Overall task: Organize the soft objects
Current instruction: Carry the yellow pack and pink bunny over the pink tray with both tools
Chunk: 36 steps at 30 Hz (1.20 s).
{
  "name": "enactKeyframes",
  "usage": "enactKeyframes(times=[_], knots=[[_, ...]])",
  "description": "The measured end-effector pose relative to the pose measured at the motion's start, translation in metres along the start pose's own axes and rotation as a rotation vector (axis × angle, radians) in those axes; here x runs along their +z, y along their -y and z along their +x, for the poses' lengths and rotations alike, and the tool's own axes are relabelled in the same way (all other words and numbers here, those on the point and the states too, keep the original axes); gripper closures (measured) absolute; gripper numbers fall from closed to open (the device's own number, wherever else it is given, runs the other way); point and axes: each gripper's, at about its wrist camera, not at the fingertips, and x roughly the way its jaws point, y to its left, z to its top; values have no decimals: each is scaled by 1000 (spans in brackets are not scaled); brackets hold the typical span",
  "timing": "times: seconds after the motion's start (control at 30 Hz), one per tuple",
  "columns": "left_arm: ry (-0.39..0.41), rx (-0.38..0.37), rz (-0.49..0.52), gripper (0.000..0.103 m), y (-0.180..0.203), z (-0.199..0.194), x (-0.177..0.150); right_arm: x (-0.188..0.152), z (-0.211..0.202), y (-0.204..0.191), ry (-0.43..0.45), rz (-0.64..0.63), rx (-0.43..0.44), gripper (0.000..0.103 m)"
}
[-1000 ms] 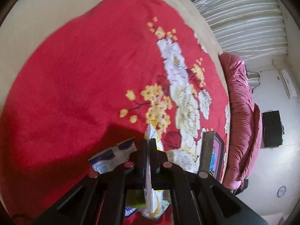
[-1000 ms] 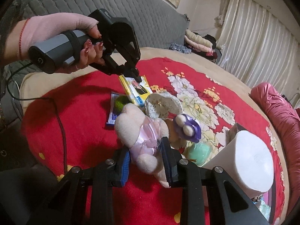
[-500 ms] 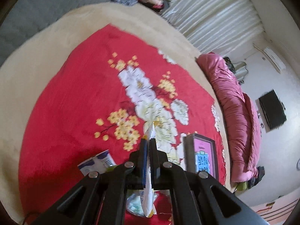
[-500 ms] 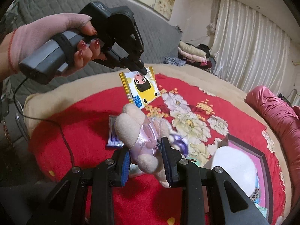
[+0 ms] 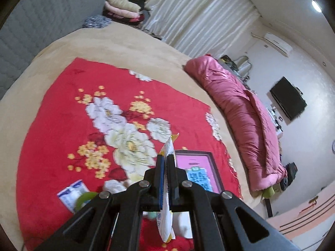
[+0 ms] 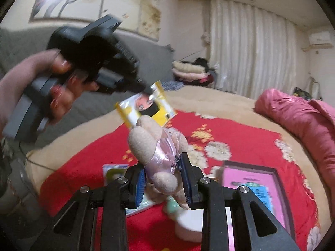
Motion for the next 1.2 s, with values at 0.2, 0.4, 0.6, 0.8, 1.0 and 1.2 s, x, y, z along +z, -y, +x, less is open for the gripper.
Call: enactKeyframes(times=[0.2,0.4,0.6,0.8,1.0,1.2], knots=[[-9,-42,57,101,52,14,-13,2,-18,67,21,106,-151,72],[-58,-83,127,101,112,47,-37,-13,-26,133,-46,197,-263,72],[-127,-107,168,101,159,86,-73,-34,-30,186,-107,276,-313,72],[-191,-75,198,101,181,127,-102,-47,-9,228,-202,271,-326,72],[-247,-1,231,101,186,166,-130,-73,23,252,-316,233,-326,72],[-304,-16,193,101,169,193,-153,-91,49,258,-383,235,-286,72]])
